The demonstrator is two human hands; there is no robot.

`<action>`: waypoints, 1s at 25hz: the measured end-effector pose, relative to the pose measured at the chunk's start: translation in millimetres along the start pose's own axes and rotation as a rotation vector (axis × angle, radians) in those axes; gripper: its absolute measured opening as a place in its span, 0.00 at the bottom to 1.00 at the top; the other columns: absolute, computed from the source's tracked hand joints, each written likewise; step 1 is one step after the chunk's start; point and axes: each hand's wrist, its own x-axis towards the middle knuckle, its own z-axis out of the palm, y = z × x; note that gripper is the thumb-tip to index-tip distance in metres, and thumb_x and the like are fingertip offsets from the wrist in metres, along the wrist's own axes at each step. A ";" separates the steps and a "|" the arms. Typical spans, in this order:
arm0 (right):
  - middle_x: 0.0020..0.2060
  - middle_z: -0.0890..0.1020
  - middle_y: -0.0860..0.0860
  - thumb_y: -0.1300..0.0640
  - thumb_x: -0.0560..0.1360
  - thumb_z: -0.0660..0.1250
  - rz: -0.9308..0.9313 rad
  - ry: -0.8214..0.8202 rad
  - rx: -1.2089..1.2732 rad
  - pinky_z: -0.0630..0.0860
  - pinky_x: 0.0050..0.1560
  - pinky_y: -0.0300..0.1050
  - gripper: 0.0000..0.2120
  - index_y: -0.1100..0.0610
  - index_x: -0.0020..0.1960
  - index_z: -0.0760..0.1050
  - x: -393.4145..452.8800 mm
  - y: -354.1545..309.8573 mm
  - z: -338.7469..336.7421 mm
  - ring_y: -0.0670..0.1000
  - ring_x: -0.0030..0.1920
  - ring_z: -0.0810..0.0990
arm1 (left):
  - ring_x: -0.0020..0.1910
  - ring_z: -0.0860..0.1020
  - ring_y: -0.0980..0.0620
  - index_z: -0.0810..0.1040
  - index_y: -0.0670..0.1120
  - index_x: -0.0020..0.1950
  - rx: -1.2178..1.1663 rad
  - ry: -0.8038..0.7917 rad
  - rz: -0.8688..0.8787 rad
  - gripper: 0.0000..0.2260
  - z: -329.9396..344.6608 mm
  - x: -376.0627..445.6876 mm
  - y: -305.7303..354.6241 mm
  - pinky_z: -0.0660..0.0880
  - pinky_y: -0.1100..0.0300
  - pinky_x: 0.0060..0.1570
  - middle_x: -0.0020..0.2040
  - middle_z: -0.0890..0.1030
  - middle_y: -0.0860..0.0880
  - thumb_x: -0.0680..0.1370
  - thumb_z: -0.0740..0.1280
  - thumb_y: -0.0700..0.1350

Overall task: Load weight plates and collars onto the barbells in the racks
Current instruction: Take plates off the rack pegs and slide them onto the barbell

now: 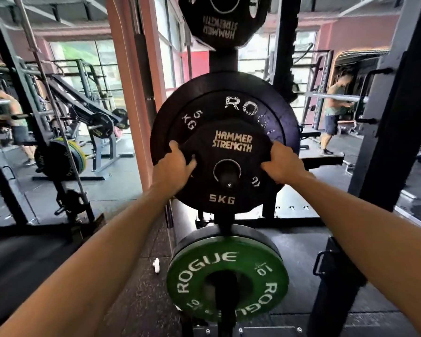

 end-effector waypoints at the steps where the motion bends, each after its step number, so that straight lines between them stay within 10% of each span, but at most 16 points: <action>1: 0.53 0.79 0.60 0.55 0.73 0.66 0.005 -0.015 -0.037 0.71 0.45 0.50 0.14 0.57 0.51 0.62 6.2 0.0 1.9 0.63 0.52 0.80 | 0.51 0.79 0.34 0.63 0.40 0.62 0.028 -0.002 0.003 0.21 6.0 4.1 -1.1 0.67 0.50 0.43 0.51 0.81 0.37 0.81 0.60 0.56; 7: 0.70 0.67 0.61 0.42 0.76 0.60 0.062 -0.129 -0.298 0.67 0.62 0.56 0.36 0.60 0.73 0.48 54.8 1.6 11.7 0.62 0.67 0.71 | 0.53 0.79 0.34 0.55 0.36 0.70 0.279 -0.058 0.012 0.28 28.4 50.8 -4.9 0.67 0.49 0.47 0.55 0.80 0.36 0.81 0.54 0.57; 25: 0.68 0.68 0.57 0.47 0.71 0.68 -0.035 -0.177 -0.085 0.72 0.61 0.58 0.36 0.55 0.71 0.54 29.5 -4.1 -13.9 0.62 0.64 0.73 | 0.57 0.77 0.39 0.68 0.47 0.59 0.162 -0.322 -0.003 0.23 -13.5 34.7 0.4 0.73 0.48 0.55 0.60 0.77 0.43 0.74 0.64 0.63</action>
